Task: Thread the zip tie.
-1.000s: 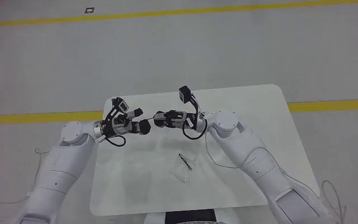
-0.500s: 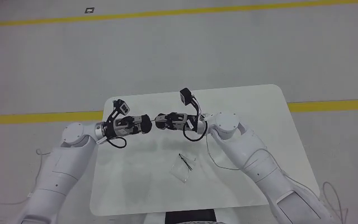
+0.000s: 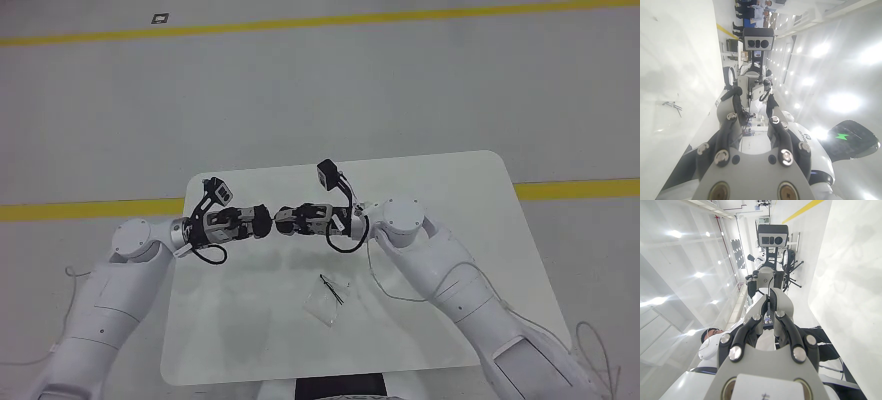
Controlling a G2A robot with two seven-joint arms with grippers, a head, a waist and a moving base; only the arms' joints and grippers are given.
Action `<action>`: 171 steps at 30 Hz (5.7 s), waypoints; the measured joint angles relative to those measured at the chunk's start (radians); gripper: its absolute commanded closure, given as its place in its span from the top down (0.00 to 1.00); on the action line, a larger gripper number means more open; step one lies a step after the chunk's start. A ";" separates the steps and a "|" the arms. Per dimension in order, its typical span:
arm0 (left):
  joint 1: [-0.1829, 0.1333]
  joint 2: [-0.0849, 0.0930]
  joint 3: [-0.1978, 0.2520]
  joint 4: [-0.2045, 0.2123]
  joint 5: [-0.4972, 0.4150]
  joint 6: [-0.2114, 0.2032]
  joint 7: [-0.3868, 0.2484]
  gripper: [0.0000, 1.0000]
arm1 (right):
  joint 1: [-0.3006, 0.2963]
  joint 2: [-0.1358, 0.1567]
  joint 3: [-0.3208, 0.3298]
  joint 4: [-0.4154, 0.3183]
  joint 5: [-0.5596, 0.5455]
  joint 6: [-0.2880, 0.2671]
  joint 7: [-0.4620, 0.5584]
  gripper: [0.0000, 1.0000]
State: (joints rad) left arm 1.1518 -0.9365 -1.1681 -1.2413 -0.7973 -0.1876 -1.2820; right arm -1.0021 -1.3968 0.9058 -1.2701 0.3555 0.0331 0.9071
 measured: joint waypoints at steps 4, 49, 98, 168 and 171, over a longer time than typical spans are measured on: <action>-0.005 -0.001 0.003 0.005 0.001 0.000 0.001 0.22 | 0.008 -0.001 -0.004 0.009 0.002 0.003 0.007 0.00; -0.035 -0.008 0.024 0.049 0.004 -0.001 -0.020 0.04 | 0.043 -0.012 -0.031 0.056 0.035 -0.008 -0.004 0.00; -0.013 -0.029 -0.067 0.107 -0.176 -0.152 -0.038 0.00 | 0.007 0.010 0.050 0.035 -0.027 0.000 -0.129 1.00; -0.004 -0.036 -0.073 0.105 -0.201 -0.152 -0.052 0.00 | 0.134 0.077 -0.268 -0.139 -0.650 0.307 0.483 1.00; -0.004 -0.036 -0.073 0.105 -0.201 -0.152 -0.052 0.00 | 0.152 0.074 -0.308 -0.157 -0.656 0.307 0.483 1.00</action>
State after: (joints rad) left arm 1.1478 -0.9728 -1.2414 -1.1366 -0.9980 -0.3400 -1.3340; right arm -0.8497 -1.3230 0.5974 -1.4270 -0.3004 0.3402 1.3901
